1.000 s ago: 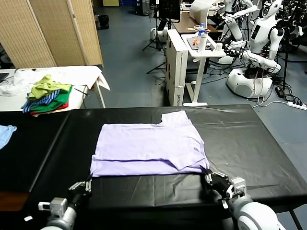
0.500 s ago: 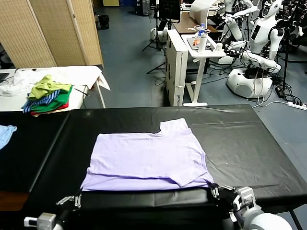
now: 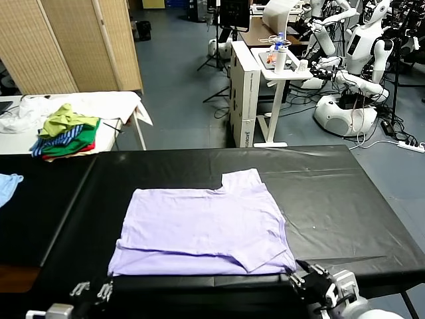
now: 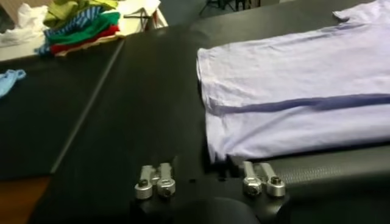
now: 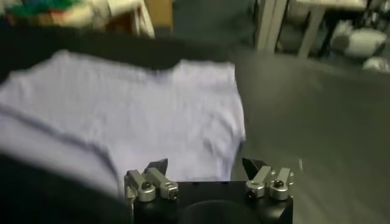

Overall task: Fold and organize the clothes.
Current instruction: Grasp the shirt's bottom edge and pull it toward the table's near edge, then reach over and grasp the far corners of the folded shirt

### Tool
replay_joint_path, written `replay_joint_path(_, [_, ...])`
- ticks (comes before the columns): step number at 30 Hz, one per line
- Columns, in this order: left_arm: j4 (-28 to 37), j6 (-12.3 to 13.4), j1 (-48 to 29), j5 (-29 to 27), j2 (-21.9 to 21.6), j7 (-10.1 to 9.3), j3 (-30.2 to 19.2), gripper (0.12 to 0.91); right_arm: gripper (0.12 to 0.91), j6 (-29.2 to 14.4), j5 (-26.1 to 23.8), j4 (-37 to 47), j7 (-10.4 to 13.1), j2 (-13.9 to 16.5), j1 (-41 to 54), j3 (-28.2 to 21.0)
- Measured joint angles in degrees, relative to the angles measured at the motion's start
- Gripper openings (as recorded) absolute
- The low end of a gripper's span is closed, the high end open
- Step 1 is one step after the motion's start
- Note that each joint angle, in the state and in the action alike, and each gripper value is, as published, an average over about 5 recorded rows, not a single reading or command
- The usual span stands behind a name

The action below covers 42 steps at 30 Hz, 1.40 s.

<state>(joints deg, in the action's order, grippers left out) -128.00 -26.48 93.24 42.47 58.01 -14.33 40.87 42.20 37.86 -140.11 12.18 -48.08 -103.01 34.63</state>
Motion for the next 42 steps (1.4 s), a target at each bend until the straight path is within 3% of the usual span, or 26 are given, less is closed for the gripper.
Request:
replay_joint_path(2, [2.6, -0.5, -4.3, 1.9, -0.6, -0.43, -1.7, 0.698, 0.855, 0.0, 1.0, -1.0, 0.0, 0.1, -0.3, 0.7])
replay_joint_path(5, [6.8, -2.1, -10.5, 4.6, -1.7, -0.57, -4.4, 0.846, 0.900, -0.2, 2.6, -1.5, 0.5, 0.3, 0.9, 1.1])
replay_joint_path(8, [11.1, -4.0, -16.0, 7.6, -3.1, -0.61, -6.9, 0.899, 0.906, -2.2, 4.5, -0.3, 1.0, 1.4, 4.4, 0.2])
replay_joint_path(13, [18.3, -6.3, -23.8, 11.4, -6.0, -0.51, -11.1, 0.906, 0.907, -5.7, 8.6, 4.9, 1.3, 3.4, 14.5, -3.3])
replay_joint_path(21, [26.6, -7.9, -31.8, 13.2, -8.3, -0.18, -16.2, 0.907, 0.907, -6.0, 10.1, 19.4, 1.7, 3.2, 34.4, -13.4])
replay_joint_path(32, [32.2, -7.6, -37.6, 11.5, -7.6, 1.32, -20.5, 0.907, 0.907, -1.0, 12.2, 38.0, 3.4, -1.9, 56.5, -27.3])
replay_joint_path(42, [34.5, -7.3, -39.8, 9.3, -7.1, 2.66, -22.8, 0.907, 0.907, -0.1, 11.8, 48.5, 3.0, -7.0, 67.3, -34.3])
